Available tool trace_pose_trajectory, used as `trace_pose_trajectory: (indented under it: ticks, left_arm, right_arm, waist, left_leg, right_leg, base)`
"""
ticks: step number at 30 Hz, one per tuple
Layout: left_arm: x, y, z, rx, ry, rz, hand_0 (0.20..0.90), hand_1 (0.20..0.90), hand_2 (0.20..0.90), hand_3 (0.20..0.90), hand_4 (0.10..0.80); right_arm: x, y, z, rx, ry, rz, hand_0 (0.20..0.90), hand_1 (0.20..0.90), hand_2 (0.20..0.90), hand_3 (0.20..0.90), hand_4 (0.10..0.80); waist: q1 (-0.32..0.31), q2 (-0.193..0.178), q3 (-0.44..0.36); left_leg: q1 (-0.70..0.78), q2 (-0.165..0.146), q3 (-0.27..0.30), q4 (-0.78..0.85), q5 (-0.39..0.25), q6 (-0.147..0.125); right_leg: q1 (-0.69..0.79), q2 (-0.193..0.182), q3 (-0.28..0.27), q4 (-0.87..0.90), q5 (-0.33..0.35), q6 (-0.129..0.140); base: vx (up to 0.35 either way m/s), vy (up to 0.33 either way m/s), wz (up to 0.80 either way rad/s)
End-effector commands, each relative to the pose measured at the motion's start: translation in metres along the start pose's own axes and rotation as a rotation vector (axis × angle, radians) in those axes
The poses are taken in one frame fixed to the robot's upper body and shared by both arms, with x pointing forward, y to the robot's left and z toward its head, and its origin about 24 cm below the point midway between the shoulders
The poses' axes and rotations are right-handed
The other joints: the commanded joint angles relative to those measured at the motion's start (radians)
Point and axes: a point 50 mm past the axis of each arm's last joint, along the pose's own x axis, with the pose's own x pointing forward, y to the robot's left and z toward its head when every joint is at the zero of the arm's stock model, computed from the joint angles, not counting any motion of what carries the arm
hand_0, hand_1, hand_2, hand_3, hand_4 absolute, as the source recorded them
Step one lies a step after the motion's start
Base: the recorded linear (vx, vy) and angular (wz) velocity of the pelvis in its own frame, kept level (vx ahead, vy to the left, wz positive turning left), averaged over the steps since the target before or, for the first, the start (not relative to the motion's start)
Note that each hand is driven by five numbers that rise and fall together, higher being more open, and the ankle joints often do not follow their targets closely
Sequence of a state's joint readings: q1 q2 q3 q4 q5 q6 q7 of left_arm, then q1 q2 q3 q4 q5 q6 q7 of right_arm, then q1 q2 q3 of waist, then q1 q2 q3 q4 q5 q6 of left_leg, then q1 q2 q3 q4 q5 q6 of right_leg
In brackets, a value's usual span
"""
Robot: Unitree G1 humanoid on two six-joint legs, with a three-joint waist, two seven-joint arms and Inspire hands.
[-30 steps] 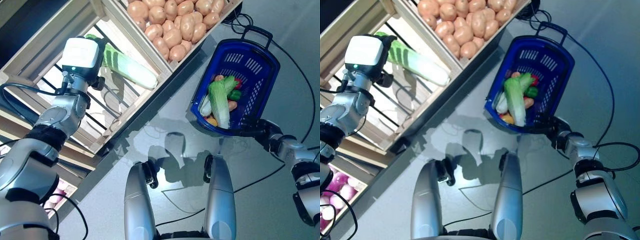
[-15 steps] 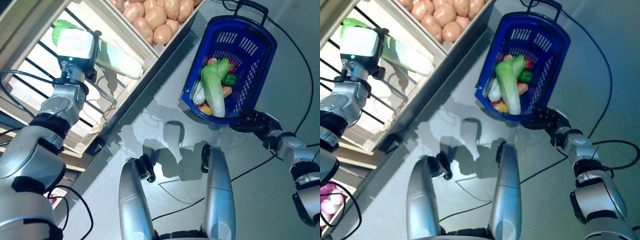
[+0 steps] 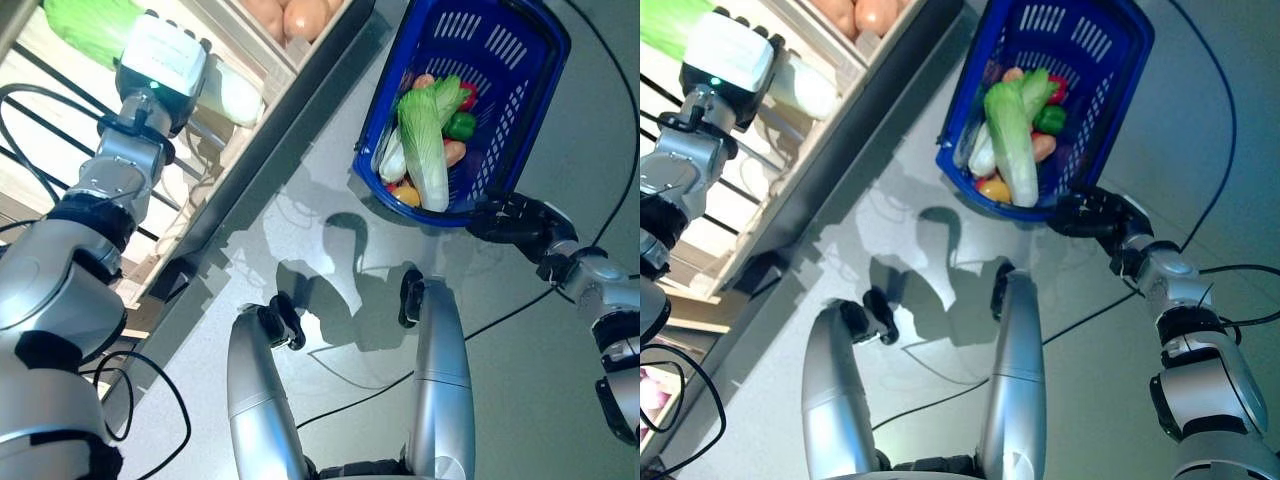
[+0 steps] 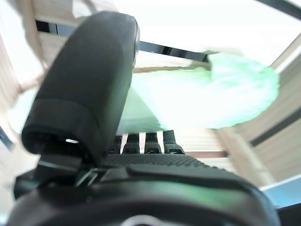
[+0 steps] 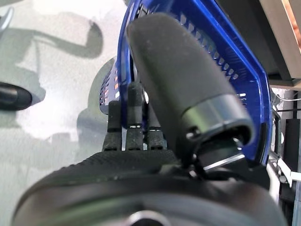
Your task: Put vegetables into the basket
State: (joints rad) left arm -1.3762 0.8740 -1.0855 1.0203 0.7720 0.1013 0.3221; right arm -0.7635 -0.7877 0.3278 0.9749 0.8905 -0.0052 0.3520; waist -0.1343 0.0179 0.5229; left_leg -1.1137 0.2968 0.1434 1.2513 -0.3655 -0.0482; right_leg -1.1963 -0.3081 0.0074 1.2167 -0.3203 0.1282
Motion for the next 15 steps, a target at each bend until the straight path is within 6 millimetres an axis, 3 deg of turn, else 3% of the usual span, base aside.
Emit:
trace_pose_trajectory:
  ticks: [1, 6, 11, 12, 13, 15]
  left_arm:
    - [0.007, 0.022, -0.019, 0.115, 0.008, 0.027, 0.900, 0.900, 0.900, 0.900, 0.800]
    - [0.006, 0.020, -0.007, 0.181, -0.072, 0.004, 0.900, 0.900, 0.900, 0.900, 0.800]
    - [0.005, 0.017, 0.002, 0.128, -0.113, -0.014, 0.900, 0.900, 0.900, 0.900, 0.800]
    - [0.005, 0.016, 0.000, 0.054, -0.081, -0.027, 0.561, 0.561, 0.561, 0.561, 0.574]
    - [0.005, 0.016, -0.002, 0.002, -0.050, -0.031, 0.300, 0.300, 0.300, 0.300, 0.400]
    - [0.004, 0.012, -0.010, -0.134, 0.041, -0.037, 0.300, 0.300, 0.300, 0.300, 0.400]
  right_arm:
    - [0.002, 0.003, 0.024, 0.033, -0.101, 0.041, 0.900, 0.900, 0.900, 0.900, 0.800]
    - [0.002, 0.004, 0.034, 0.044, -0.135, 0.030, 0.900, 0.900, 0.900, 0.900, 0.800]
    - [0.003, 0.005, 0.042, 0.045, -0.155, 0.034, 0.900, 0.900, 0.900, 0.900, 0.800]
    - [0.003, 0.006, 0.043, 0.051, -0.158, 0.035, 0.900, 0.900, 0.900, 0.900, 0.800]
    - [0.003, 0.006, 0.044, 0.054, -0.161, 0.035, 0.900, 0.900, 0.900, 0.900, 0.800]
    - [0.004, 0.007, 0.044, 0.059, -0.164, 0.036, 0.900, 0.900, 0.900, 0.900, 0.800]
  waist:
    - [-0.001, 0.024, -0.003]
    - [-0.001, 0.025, -0.003]
    - [0.005, 0.022, -0.003]
    - [0.006, 0.020, -0.003]
    - [0.008, 0.018, -0.003]
    - [0.012, 0.015, -0.003]
  left_leg:
    - [-0.054, 0.051, -0.094, -0.054, -0.010, -0.117]
    - [-0.098, 0.053, -0.101, -0.030, -0.017, -0.113]
    - [-0.129, 0.058, -0.114, 0.003, -0.028, -0.104]
    - [-0.132, 0.061, -0.117, 0.011, -0.031, -0.102]
    - [-0.131, 0.061, -0.119, 0.013, -0.031, -0.101]
    - [-0.128, 0.059, -0.122, 0.016, -0.032, -0.097]
  right_leg:
    - [0.013, -0.086, 0.034, -0.100, 0.103, 0.059]
    - [-0.033, -0.091, 0.033, -0.074, 0.096, 0.056]
    - [-0.060, -0.099, 0.031, -0.043, 0.079, 0.046]
    - [-0.061, -0.101, 0.030, -0.035, 0.074, 0.044]
    - [-0.060, -0.101, 0.029, -0.033, 0.074, 0.044]
    - [-0.055, -0.101, 0.027, -0.029, 0.071, 0.042]
  base:
    - [-0.052, 0.008, -0.02]
    - [-0.038, 0.008, -0.08]
    - [-0.012, -0.001, -0.02]
    - [0.000, 0.000, 0.00]
    - [0.000, 0.000, 0.00]
    - [0.001, -0.019, -0.01]
